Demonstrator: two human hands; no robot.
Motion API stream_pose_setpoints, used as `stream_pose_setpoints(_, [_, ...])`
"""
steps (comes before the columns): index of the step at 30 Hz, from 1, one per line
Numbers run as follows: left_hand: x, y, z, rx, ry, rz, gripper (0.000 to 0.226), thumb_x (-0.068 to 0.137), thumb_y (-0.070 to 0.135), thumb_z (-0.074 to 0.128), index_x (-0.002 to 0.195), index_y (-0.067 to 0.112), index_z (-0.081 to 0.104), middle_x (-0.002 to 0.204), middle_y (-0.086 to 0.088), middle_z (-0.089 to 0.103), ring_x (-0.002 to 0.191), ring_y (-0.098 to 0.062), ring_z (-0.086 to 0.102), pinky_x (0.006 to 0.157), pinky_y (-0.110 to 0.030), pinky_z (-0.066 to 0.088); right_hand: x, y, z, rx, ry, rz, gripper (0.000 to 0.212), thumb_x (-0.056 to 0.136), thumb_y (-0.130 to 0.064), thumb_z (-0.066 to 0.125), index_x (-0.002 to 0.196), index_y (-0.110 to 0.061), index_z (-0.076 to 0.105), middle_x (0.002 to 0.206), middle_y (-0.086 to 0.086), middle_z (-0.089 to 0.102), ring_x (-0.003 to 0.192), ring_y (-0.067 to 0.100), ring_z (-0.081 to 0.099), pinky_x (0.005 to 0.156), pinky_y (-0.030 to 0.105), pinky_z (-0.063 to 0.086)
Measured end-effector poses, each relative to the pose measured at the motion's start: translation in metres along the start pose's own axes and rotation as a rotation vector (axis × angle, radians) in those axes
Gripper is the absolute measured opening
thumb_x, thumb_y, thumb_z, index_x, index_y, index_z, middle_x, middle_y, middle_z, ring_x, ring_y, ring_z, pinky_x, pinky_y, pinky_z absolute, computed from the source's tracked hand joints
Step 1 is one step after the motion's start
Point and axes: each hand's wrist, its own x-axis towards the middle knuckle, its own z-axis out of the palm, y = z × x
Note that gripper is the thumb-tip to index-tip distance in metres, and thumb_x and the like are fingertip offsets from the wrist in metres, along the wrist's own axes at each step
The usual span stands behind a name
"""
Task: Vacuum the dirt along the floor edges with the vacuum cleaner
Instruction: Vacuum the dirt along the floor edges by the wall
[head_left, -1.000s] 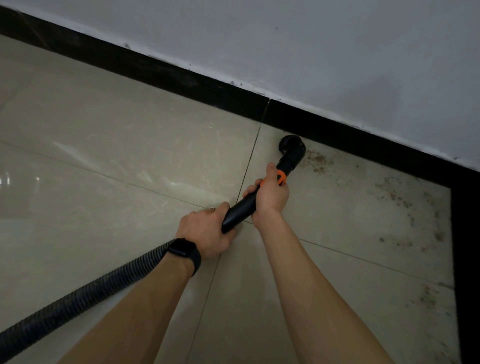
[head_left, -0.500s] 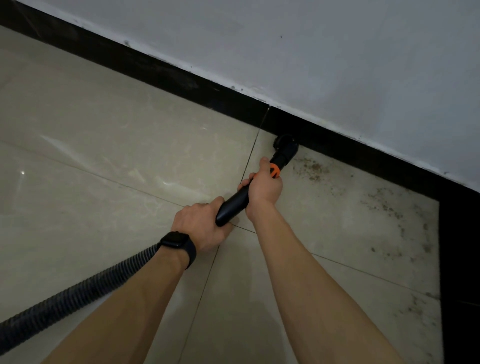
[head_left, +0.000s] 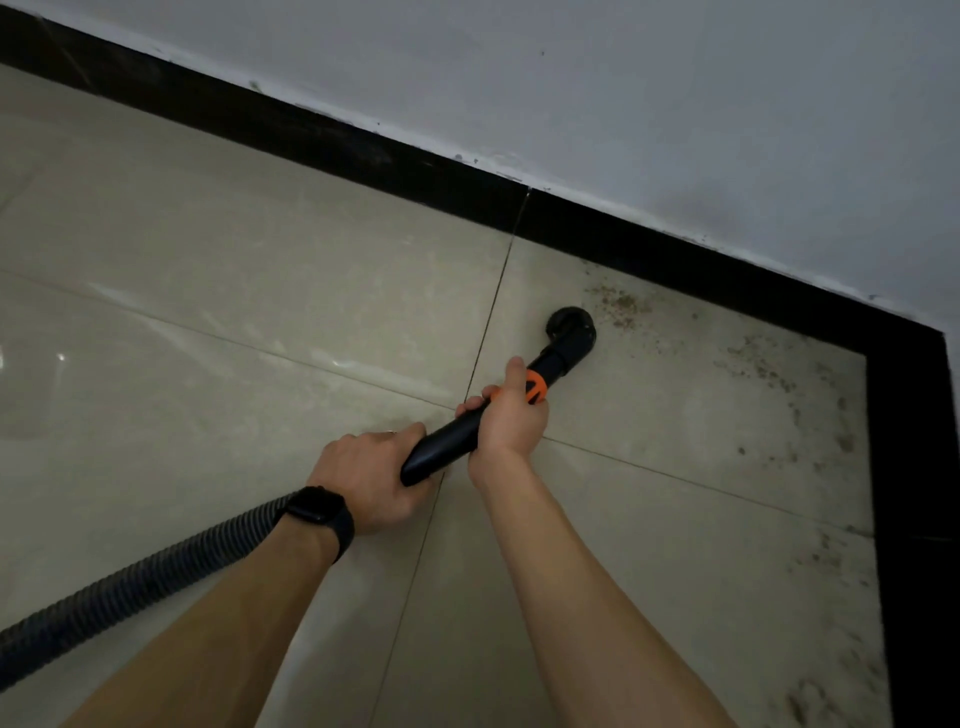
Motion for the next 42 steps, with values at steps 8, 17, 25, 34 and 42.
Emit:
stream_pose_setpoints(8, [-0.016,0.010,0.013,0.105,-0.010,0.036,0.032,0.081,0.056,0.048,0.105,0.036,0.037,0.090,0.008,0.063,0.075,-0.022,0.063,0.060,-0.028,0.035,-0.016,0.003,-0.029,0.037,-0.005,0.010,0.022,0.101,-0.032,0.065,0.096,-0.013,0.054,0.053,0.000,0.049,0.040,0.017,0.048,0.045,0.028,0.047])
stream_pose_setpoints(17, [-0.002,0.026,0.019,0.070,0.004,-0.021,0.029,0.081,0.056,0.047,0.099,0.038,0.033,0.089,0.009,0.060,0.065,-0.020,0.049,0.058,-0.029,0.035,-0.005,-0.017,-0.031,-0.006,-0.070,0.014,0.025,0.100,-0.033,0.067,0.096,-0.014,0.052,0.054,0.000,0.049,0.041,0.016,0.048,0.044,0.028,0.047])
stream_pose_setpoints(25, [0.009,0.037,0.022,0.079,0.027,-0.046,0.033,0.082,0.057,0.048,0.099,0.036,0.029,0.092,0.006,0.062,0.067,-0.023,0.051,0.058,-0.029,0.034,0.007,-0.029,-0.028,-0.029,-0.092,0.028,0.026,0.100,-0.033,0.067,0.096,-0.012,0.052,0.054,-0.001,0.050,0.040,0.015,0.048,0.044,0.027,0.046])
stream_pose_setpoints(34, [0.022,0.040,0.021,0.031,0.060,-0.053,0.031,0.080,0.057,0.047,0.091,0.037,0.025,0.085,0.007,0.061,0.062,-0.021,0.042,0.056,-0.029,0.031,0.021,-0.037,-0.021,-0.052,-0.104,0.013,0.027,0.099,-0.034,0.068,0.098,-0.012,0.053,0.055,-0.002,0.052,0.041,0.015,0.049,0.044,0.027,0.047])
stream_pose_setpoints(42, [0.037,0.044,0.018,0.036,0.081,-0.048,0.035,0.081,0.055,0.049,0.104,0.032,0.037,0.088,0.005,0.063,0.072,-0.027,0.059,0.059,-0.030,0.034,0.034,-0.044,-0.013,-0.048,-0.116,-0.002,0.029,0.098,-0.035,0.068,0.094,-0.012,0.051,0.055,-0.002,0.052,0.040,0.014,0.049,0.043,0.026,0.046])
